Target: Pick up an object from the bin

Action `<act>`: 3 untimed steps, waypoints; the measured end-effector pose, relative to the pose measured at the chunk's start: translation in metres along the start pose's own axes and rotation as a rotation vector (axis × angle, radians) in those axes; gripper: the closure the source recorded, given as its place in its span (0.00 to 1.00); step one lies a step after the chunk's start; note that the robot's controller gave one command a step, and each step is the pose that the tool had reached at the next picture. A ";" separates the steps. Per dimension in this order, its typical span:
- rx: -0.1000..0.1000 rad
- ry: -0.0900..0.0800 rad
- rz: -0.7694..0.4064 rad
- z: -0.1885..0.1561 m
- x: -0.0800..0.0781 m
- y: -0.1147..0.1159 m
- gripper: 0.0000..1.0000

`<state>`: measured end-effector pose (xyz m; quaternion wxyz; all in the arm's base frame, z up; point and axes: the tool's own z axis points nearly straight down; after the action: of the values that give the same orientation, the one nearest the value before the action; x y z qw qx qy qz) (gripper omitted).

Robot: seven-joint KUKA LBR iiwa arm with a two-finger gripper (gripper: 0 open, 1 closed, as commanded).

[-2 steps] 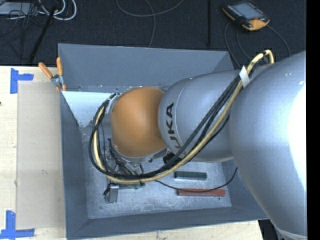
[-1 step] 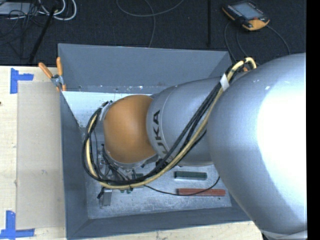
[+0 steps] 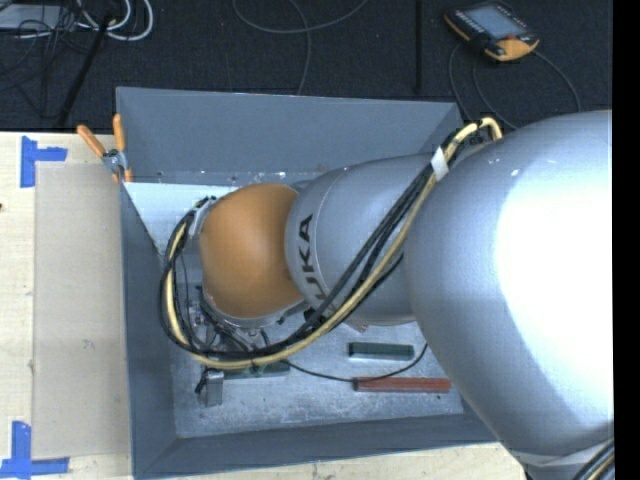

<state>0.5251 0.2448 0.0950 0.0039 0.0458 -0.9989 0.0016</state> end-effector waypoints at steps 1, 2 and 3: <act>-0.003 -0.006 -0.104 -0.020 0.006 -0.050 0.00; -0.003 -0.008 -0.084 -0.063 0.009 -0.100 1.00; -0.003 -0.007 -0.083 -0.063 0.009 -0.100 1.00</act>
Offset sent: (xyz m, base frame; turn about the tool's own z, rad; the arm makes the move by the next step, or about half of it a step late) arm 0.0004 -0.1003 0.0642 -0.0874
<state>0.5257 0.1442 0.1587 0.0003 0.0873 -0.9962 -0.0002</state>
